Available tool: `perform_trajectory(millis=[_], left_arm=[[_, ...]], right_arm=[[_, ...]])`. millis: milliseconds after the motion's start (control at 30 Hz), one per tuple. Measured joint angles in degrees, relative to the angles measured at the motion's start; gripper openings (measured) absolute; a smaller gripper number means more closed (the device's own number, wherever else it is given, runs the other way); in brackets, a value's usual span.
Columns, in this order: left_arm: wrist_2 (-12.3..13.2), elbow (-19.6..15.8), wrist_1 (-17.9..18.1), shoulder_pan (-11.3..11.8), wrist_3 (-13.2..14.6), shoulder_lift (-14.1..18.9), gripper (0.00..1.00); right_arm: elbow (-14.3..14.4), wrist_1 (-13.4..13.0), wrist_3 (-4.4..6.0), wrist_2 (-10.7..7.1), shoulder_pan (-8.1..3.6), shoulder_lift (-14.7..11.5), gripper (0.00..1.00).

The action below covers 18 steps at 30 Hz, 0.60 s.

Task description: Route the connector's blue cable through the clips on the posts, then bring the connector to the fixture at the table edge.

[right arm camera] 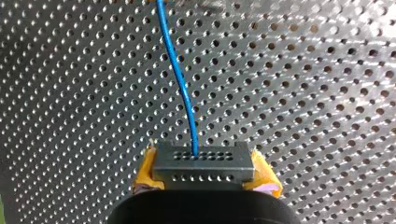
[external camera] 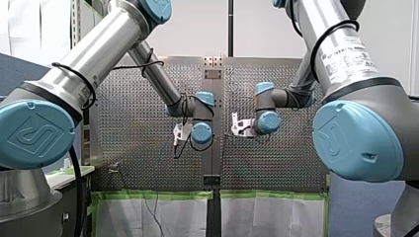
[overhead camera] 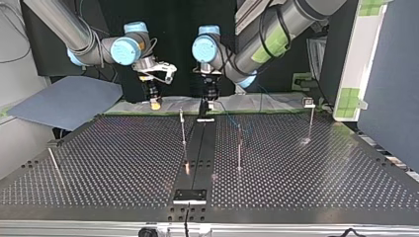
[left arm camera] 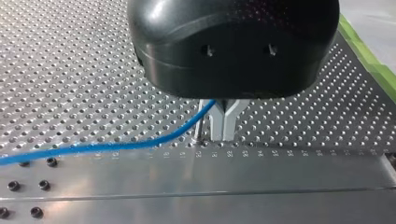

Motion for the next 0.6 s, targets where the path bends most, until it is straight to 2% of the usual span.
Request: perform_trajectory(millis=[200,300,600], left_arm=[[-0.1,0.0,0.0,0.4,0.1,0.0,0.0],[-0.1,0.1,0.0,0.7,0.3,0.0,0.0],[0.1,1.1,-0.5,0.9,0.7,-1.3,0.0]], right_arm=[[0.3,-2.5,-0.46,-2.26,-1.63,1.8,0.0],[0.3,-4.0,-0.41,-3.34,-2.67,2.9,0.0],[0.3,-7.9,0.03,-6.81,-4.96,4.0,0.0]])
